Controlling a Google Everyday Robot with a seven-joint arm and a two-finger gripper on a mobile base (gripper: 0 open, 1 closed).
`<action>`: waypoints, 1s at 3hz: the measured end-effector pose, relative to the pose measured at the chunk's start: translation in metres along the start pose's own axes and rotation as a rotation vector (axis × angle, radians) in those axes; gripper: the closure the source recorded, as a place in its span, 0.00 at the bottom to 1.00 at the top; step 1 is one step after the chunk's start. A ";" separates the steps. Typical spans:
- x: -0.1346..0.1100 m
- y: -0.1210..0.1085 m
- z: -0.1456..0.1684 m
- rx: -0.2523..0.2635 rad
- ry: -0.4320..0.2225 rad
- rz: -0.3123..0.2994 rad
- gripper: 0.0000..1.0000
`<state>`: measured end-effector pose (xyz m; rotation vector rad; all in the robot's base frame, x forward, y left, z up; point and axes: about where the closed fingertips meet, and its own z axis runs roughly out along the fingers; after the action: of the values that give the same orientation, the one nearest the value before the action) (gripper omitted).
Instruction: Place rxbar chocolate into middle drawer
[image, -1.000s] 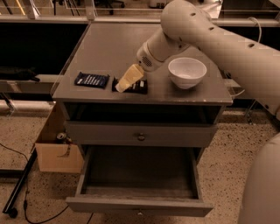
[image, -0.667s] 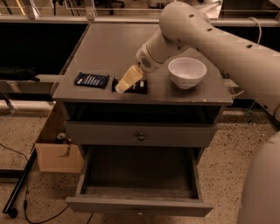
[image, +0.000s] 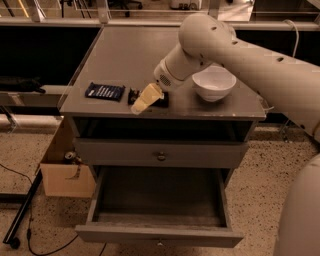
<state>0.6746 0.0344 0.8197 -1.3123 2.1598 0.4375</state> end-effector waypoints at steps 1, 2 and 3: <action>0.003 0.002 0.003 -0.003 0.006 0.003 0.00; 0.003 0.002 0.003 -0.003 0.006 0.003 0.18; 0.003 0.002 0.004 -0.003 0.006 0.003 0.42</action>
Offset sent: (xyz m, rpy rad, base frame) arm -0.0014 0.0005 -0.0046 -0.0030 0.0066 -0.0009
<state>0.6731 0.0350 0.8150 -1.3134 2.1672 0.4392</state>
